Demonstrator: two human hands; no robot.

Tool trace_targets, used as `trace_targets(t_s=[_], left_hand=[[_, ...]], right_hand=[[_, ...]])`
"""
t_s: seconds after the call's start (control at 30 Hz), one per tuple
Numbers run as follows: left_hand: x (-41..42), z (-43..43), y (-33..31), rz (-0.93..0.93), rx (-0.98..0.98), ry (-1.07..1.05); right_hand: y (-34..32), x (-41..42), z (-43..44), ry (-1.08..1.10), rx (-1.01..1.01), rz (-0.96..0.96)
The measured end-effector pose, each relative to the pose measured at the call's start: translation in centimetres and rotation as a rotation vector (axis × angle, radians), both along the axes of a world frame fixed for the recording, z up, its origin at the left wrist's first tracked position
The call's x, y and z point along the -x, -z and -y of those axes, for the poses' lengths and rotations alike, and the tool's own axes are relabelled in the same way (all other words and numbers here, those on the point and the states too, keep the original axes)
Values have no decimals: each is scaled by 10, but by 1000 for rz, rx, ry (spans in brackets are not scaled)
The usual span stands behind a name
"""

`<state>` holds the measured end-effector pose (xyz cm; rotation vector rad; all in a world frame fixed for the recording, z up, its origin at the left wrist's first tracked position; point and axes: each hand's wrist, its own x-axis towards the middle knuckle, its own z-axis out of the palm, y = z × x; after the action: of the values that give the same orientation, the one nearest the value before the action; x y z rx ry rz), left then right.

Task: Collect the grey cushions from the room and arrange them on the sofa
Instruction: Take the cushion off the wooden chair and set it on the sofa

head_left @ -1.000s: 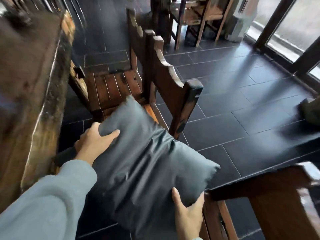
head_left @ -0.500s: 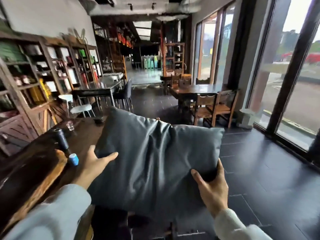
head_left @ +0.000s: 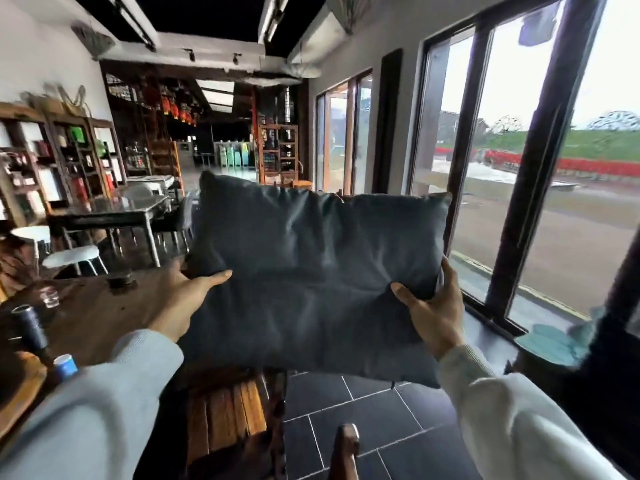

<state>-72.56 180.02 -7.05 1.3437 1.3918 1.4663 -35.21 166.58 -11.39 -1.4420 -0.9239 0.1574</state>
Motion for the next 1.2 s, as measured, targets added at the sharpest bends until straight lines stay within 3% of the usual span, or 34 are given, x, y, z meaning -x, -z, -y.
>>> trace_targets(t_s=[0.27,0.67,0.93,1.2], left_hand=[[-76,22,15,69,-22,282],[-203,105,46,83,13,709],[-311,238,57,140,106,1061],[-403,405,50,130,55,1264]], right_hand=[[-30,-30,117,297,30,138],[-15,-32,328,715,63,49],[-5,-38,499,1014,99,56],[1,-60,674,1193,89,46]])
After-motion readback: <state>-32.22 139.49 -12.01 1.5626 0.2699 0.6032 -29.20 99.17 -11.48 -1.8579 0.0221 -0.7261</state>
